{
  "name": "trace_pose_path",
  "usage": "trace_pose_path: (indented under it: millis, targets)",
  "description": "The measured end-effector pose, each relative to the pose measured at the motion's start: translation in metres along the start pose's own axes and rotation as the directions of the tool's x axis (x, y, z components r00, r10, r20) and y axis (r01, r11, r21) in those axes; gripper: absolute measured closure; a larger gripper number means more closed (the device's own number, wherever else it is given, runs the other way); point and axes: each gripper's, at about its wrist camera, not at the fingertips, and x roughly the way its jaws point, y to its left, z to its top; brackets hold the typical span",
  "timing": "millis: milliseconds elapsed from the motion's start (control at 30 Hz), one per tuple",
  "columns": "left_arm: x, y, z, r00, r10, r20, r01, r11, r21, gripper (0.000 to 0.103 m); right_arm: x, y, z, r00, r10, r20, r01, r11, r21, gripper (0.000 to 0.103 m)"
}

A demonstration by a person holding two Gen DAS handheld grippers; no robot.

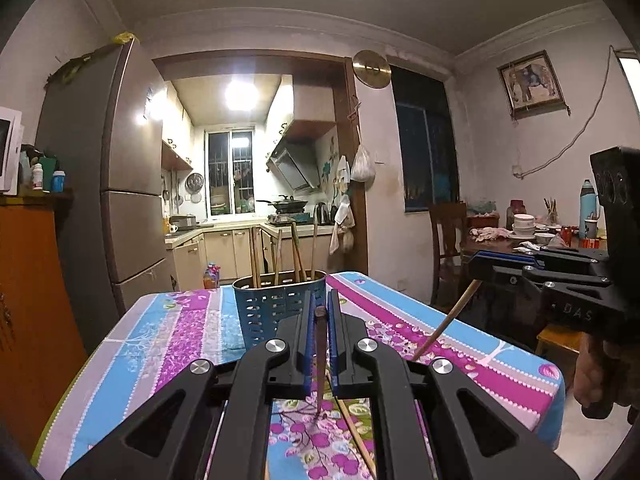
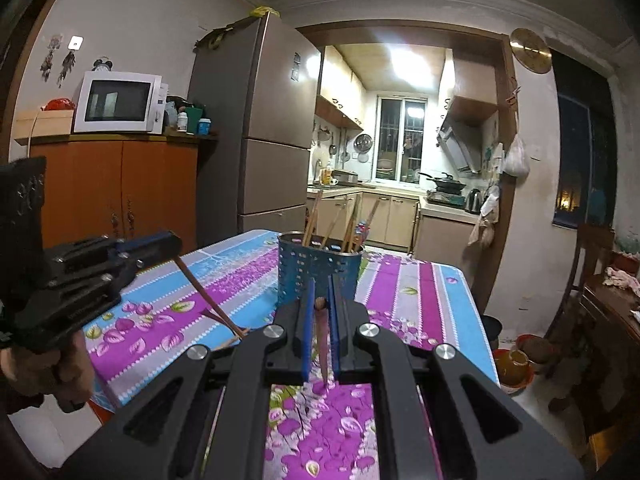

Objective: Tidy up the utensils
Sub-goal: 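Lift the left tool's chopstick toward the holder while the right tool carries its chopstick there, then lower the left tool's chopstick into the holder while the right tool lowers its chopstick in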

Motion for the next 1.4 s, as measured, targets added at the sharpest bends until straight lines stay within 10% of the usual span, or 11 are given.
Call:
trace_pose_path:
  millis: [1400]
  targets:
    - [0.047, 0.033, 0.121, 0.998, -0.017, -0.068, 0.015, 0.999, -0.043, 0.096, 0.042, -0.025, 0.117, 0.998, 0.062, 0.026, -0.063, 0.998, 0.030, 0.098]
